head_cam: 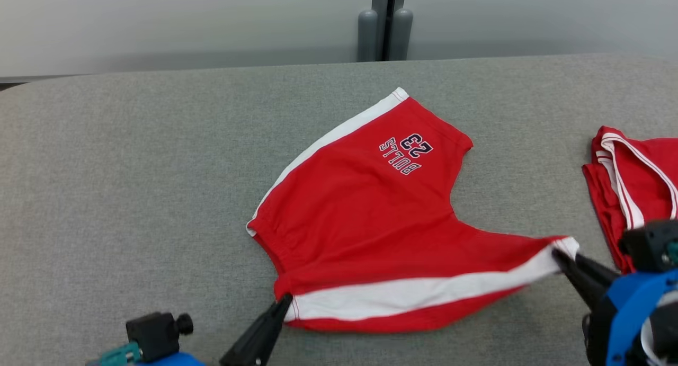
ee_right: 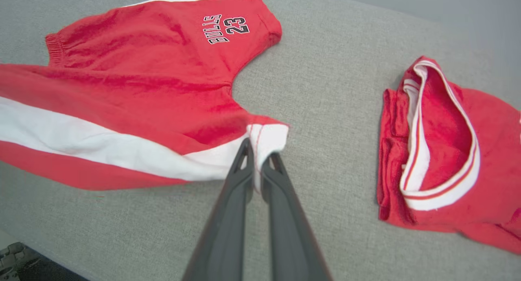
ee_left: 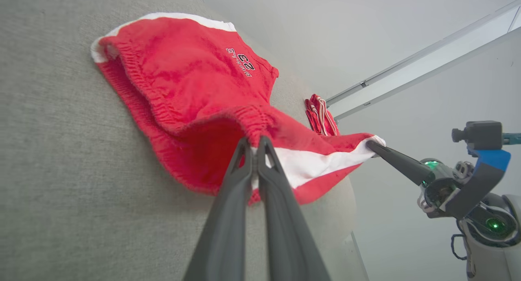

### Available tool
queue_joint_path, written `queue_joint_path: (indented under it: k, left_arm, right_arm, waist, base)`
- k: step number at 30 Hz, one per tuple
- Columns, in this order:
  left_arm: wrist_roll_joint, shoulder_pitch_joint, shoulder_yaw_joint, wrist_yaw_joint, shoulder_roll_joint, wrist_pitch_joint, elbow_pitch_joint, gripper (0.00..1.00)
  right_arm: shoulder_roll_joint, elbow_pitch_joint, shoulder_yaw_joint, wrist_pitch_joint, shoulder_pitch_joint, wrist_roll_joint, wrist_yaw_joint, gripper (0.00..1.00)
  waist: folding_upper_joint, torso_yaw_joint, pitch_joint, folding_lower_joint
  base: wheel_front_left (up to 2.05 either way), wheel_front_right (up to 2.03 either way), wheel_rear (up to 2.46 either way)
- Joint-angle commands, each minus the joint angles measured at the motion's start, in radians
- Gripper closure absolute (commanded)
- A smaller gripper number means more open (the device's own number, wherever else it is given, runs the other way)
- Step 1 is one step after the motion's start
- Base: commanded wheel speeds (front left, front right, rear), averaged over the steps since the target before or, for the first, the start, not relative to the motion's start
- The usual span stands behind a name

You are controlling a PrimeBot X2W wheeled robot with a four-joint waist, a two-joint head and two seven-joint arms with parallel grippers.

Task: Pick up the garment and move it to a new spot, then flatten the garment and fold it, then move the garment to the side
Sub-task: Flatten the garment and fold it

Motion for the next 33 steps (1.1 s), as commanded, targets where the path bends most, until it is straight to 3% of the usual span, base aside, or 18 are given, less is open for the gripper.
queue_joint_path:
  k: [1, 7, 12, 20, 30, 31, 32, 33]
  left_arm:
    - [0.005, -0.040, 0.012, -0.015, -0.008, -0.007, 0.025, 1.00]
    - [0.014, -0.164, 0.054, -0.106, -0.116, -0.102, 0.193, 1.00]
    - [0.051, -0.282, 0.056, -0.150, -0.196, -0.146, 0.376, 1.00]
    - [0.063, -0.420, 0.084, -0.180, -0.346, -0.196, 0.577, 1.00]
    - [0.128, -0.520, 0.085, -0.195, -0.442, -0.212, 0.714, 1.00]
    - [0.128, -0.523, 0.083, -0.196, -0.448, -0.212, 0.720, 0.89]
    - [0.128, -0.526, 0.081, -0.197, -0.452, -0.212, 0.726, 0.60]
    - [0.126, -0.528, 0.079, -0.198, -0.455, -0.212, 0.731, 0.48]
  right_arm:
    - [-0.021, 0.021, 0.019, -0.012, -0.051, -0.001, 0.000, 1.00]
    - [-0.073, 0.189, 0.112, -0.084, -0.296, 0.015, 0.000, 1.00]
    - [-0.104, 0.370, 0.185, -0.157, -0.520, 0.005, 0.000, 1.00]
    - [-0.128, 0.650, 0.287, -0.239, -0.797, -0.028, 0.000, 1.00]
    - [-0.107, 0.933, 0.348, -0.372, -0.990, -0.054, 0.000, 1.00]
    - [-0.105, 0.956, 0.351, -0.382, -1.001, -0.052, 0.000, 1.00]
    - [-0.101, 0.978, 0.358, -0.394, -1.010, -0.050, 0.000, 0.65]
    - [-0.098, 0.995, 0.363, -0.411, -1.019, -0.047, 0.000, 0.00]
  waist:
    - [-0.0001, 0.008, 0.010, 0.0000]
    - [-0.0001, 0.049, 0.046, 0.0000]
    - [-0.0001, 0.090, 0.094, 0.0000]
    - [-0.0001, 0.166, 0.171, 0.0000]
    - [-0.0001, 0.227, 0.234, 0.0000]
    - [-0.0001, 0.231, 0.238, 0.0000]
    - [-0.0001, 0.234, 0.239, 0.0000]
    - [-0.0001, 0.236, 0.239, 0.0000]
  base:
    - [0.00, 0.00, 0.00]
    - [0.00, 0.00, 0.00]
    - [0.00, 0.00, 0.00]
    - [0.00, 0.00, 0.00]
    - [0.00, 0.00, 0.00]
    - [0.00, 0.00, 0.00]
    - [0.00, 0.00, 0.00]
    - [0.00, 0.00, 0.00]
